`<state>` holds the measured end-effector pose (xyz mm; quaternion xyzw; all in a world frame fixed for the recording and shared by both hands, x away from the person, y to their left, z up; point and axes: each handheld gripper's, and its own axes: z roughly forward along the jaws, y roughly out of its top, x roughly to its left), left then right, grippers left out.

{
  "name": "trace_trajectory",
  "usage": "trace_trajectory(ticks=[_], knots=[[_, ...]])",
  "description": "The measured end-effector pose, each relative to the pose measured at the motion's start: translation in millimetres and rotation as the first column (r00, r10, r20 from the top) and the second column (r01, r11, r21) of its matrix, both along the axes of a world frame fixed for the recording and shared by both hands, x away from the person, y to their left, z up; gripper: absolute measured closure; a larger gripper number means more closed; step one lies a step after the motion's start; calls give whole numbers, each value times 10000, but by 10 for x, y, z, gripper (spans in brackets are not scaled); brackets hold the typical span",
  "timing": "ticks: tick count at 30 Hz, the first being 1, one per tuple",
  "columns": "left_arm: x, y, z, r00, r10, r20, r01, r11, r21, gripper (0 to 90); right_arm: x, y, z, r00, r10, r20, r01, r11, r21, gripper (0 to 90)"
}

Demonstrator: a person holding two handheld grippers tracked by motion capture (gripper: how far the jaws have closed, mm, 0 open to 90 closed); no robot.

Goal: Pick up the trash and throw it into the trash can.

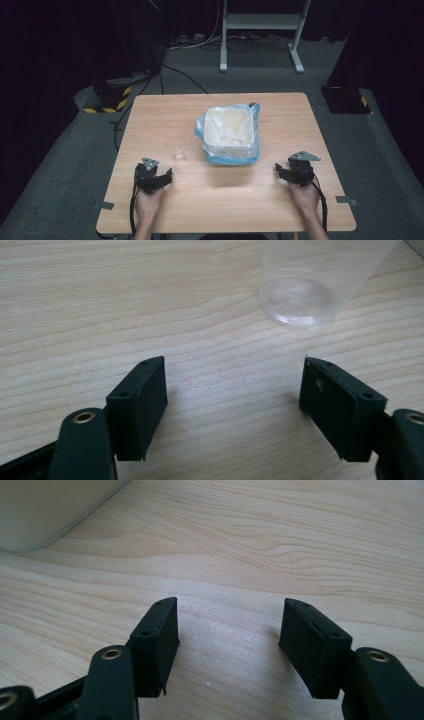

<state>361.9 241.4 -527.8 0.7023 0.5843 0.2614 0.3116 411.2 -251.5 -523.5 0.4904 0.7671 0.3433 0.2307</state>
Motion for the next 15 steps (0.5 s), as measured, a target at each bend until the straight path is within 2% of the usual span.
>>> trace_trajectory(ticks=[8,15], knots=[[-2,3,0,10000,-70,-2,70,10000,2,267,0,0,0,10000,4,2,-4,10000,-3,400],[-26,5,18,9997,-224,-127,222,9996,-170,270,0,0,0,10000,1,-1,-1,10000,1,400]])
